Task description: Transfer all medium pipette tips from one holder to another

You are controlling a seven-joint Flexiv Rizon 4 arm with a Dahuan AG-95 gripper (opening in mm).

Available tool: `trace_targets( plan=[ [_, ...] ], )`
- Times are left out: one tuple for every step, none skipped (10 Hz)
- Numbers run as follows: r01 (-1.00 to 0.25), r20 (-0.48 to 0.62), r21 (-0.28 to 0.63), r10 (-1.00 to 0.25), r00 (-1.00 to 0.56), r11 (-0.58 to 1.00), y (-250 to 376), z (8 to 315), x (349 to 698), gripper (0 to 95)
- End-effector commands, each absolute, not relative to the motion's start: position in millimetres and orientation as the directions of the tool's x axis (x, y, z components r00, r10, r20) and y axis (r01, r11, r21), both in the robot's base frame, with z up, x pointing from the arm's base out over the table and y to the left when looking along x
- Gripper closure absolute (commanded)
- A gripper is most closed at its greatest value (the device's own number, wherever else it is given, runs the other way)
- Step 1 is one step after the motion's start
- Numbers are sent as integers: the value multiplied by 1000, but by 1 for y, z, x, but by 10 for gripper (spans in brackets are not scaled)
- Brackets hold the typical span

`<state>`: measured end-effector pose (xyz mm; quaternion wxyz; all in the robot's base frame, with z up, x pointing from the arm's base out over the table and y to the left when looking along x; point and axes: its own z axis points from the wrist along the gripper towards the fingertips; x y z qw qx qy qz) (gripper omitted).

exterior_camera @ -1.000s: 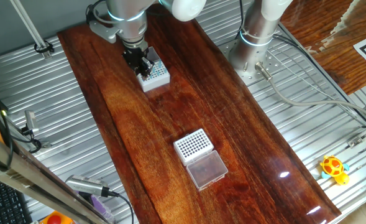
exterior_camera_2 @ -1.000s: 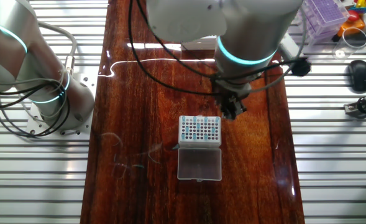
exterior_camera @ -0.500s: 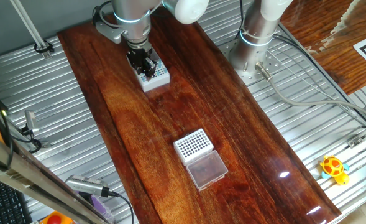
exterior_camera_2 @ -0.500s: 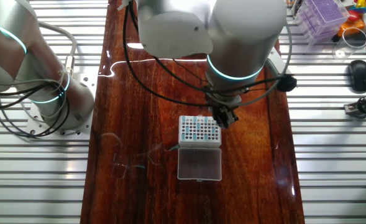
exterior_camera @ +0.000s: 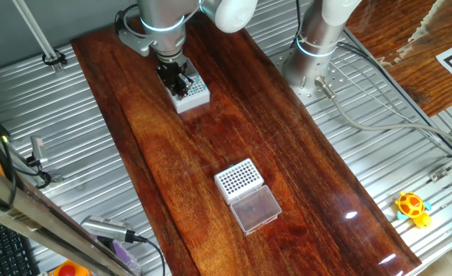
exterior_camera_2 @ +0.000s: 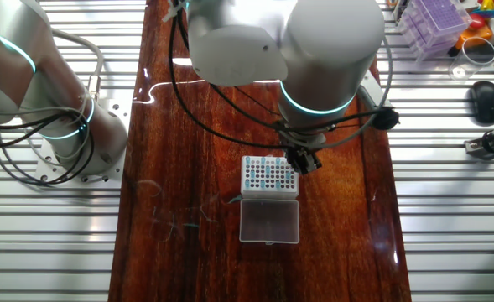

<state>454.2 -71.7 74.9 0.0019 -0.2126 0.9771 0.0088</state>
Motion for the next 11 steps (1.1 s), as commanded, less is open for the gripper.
trace_targets(
  plan=[
    [-407, -9, 16, -407, -914, 913, -72, 76, 452, 950],
    [-408, -10, 17, -407, -913, 913, -72, 76, 453, 950],
    [-407, -10, 17, -407, -913, 913, -72, 76, 453, 950],
    [-408, -11, 17, -407, -913, 913, -72, 76, 453, 950],
    [-410, -10, 18, -410, -912, 912, -72, 76, 452, 950],
    [-412, -8, 18, -412, -911, 911, -71, 81, 452, 950],
    [-411, -6, 16, -411, -911, 911, -70, 86, 450, 950],
    [-409, -6, 15, -409, -913, 913, -68, 93, 449, 950],
    [-406, -5, 14, -406, -914, 914, -67, 96, 448, 950],
    [-404, -3, 12, -404, -915, 915, -65, 104, 446, 950],
    [-405, -3, 11, -405, -914, 914, -64, 113, 443, 950]
  ],
)
